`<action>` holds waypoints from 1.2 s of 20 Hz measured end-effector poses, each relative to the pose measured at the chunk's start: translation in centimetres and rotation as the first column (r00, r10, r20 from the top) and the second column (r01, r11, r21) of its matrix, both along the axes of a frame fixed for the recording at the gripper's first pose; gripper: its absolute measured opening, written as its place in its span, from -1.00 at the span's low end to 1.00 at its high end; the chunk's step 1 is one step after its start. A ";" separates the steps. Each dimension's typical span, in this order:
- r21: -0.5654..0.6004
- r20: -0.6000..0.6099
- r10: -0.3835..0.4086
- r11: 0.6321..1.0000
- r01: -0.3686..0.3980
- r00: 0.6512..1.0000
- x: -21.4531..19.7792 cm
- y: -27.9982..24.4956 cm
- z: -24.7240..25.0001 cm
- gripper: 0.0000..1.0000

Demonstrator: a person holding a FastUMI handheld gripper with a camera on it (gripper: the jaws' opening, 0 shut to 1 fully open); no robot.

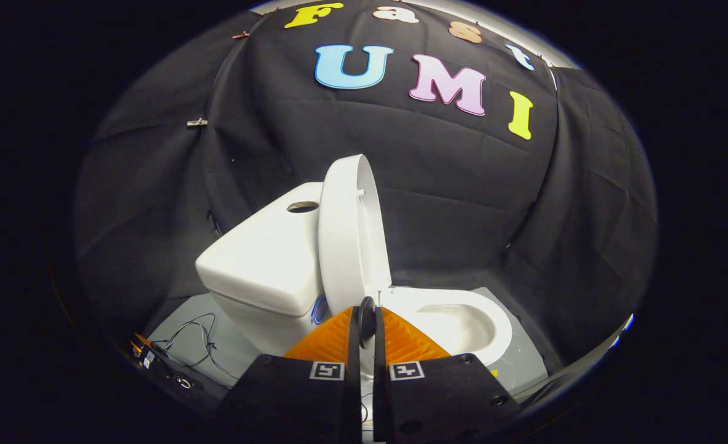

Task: Open the toilet lid.

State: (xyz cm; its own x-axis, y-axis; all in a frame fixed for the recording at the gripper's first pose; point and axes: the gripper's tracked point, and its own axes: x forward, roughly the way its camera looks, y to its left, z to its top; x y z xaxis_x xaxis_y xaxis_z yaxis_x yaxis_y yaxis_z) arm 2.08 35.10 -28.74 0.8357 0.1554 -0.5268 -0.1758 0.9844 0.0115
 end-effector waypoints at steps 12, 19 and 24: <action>-0.016 -0.013 0.109 0.994 -0.109 0.994 -1.6 1.6 -0.5 0.99; 0.058 0.092 0.098 0.993 -0.104 0.991 -1.0 0.1 5.3 0.98; 0.103 0.197 0.066 0.991 -0.088 0.978 -0.3 -2.5 11.0 0.98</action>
